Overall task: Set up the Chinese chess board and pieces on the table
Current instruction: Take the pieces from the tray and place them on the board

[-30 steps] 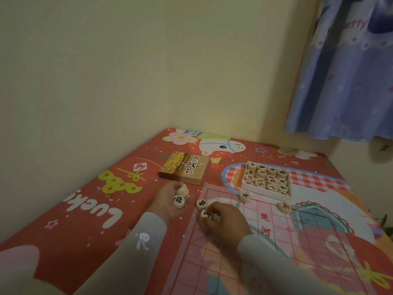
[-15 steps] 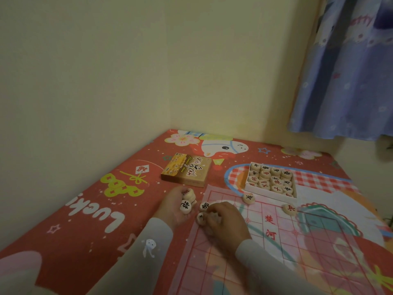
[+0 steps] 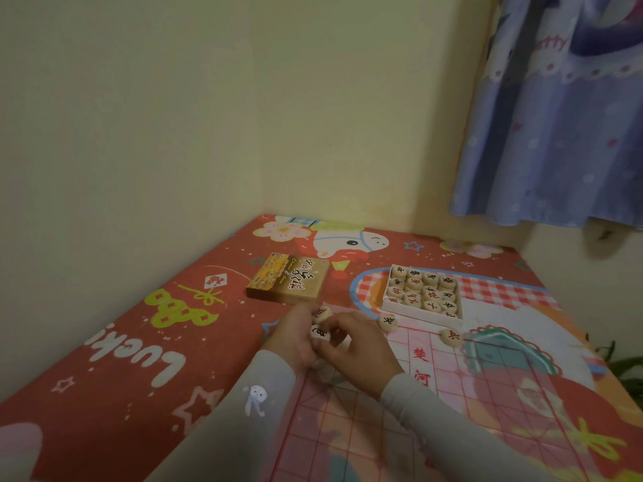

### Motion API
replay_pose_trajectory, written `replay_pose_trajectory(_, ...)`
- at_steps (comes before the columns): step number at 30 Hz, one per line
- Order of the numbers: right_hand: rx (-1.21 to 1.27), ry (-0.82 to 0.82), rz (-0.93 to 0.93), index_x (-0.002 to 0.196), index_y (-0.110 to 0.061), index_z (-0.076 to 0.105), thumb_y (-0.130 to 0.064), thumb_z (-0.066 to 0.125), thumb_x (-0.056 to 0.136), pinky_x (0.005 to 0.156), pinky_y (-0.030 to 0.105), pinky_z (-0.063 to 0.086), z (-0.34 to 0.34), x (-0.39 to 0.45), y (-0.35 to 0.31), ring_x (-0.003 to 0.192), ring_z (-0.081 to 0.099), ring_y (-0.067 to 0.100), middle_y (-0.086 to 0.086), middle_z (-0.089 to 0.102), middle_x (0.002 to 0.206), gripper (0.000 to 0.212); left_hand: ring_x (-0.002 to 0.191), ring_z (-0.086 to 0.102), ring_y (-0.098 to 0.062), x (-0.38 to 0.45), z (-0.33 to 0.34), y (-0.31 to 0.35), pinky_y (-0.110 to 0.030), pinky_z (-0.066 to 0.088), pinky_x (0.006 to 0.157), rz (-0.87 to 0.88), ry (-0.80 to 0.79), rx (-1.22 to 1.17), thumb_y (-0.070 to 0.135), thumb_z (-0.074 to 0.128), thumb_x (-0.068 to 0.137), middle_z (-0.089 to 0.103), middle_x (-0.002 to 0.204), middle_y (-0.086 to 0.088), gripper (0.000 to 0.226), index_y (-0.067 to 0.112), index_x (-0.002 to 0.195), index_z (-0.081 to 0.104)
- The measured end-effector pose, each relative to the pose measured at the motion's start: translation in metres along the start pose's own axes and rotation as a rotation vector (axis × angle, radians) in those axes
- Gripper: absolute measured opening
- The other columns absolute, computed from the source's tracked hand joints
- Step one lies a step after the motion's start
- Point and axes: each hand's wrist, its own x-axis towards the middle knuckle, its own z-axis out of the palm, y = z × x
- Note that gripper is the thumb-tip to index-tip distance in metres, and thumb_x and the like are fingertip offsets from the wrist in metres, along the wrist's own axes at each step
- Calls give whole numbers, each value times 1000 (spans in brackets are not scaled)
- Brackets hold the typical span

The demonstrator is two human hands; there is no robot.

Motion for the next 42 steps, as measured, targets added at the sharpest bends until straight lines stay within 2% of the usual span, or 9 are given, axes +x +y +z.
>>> replay_pose_trajectory(5,91,24,53,79,-37,61,-32,75,78,66,11,43,-10,-5,1,77,57,3,-18,61,75,15,70,61,-27,6,11,-6,-35,57,60,19,-17,-54,21,44,98,63,66,-16,31,2,77,57)
replay_pose_trajectory(9,114,103,132,81,-32,65,-32,75,77,69,8,42,-24,-6,6,80,57,-1,-17,65,83,10,71,59,-29,8,21,-7,-39,55,67,68,11,-75,14,43,98,58,81,-20,24,-3,84,54)
replay_pose_trajectory(12,96,191,222,83,-30,65,-32,73,79,75,14,43,-40,-2,24,88,57,-3,-17,65,90,9,68,53,-26,10,21,-3,-34,56,48,104,14,-121,8,44,97,52,78,-18,21,-4,80,50)
replay_pose_trajectory(15,77,247,334,80,-28,63,-31,73,81,72,15,40,-54,-5,47,89,57,0,-16,65,90,10,74,51,-26,18,15,1,-40,56,47,146,33,-142,6,47,95,48,85,-17,13,0,84,49)
replay_pose_trajectory(20,-33,188,415,86,-24,66,-31,71,83,75,18,44,-52,-11,73,88,57,7,-11,65,90,10,71,48,-24,33,7,6,-34,56,45,182,39,-196,10,46,95,46,81,-13,13,2,84,49)
replay_pose_trajectory(29,-176,44,410,98,-28,66,-36,60,87,83,28,50,-18,9,80,86,57,10,-10,66,94,14,72,51,-23,39,-1,5,-32,57,48,193,13,-196,8,49,94,49,80,-14,7,2,92,52)
replay_pose_trajectory(34,-228,-36,399,102,-28,67,-43,59,88,82,23,47,-8,16,85,86,55,8,-9,64,97,22,74,52,-23,39,-6,4,-32,57,47,181,15,-170,10,51,95,50,81,-15,10,2,89,53)
replay_pose_trajectory(39,-101,80,370,99,-25,67,-37,63,87,85,28,48,-17,13,81,89,54,9,-7,59,100,18,77,56,-24,37,-4,0,-28,55,48,202,4,-8,12,58,93,54,93,-16,16,1,103,54)
replay_pose_trajectory(42,41,76,266,110,-25,63,-40,65,85,79,20,48,-25,8,74,89,56,5,-9,58,104,28,77,60,-22,30,4,-7,-24,52,48,200,-29,158,14,61,92,60,100,-17,19,3,106,56)
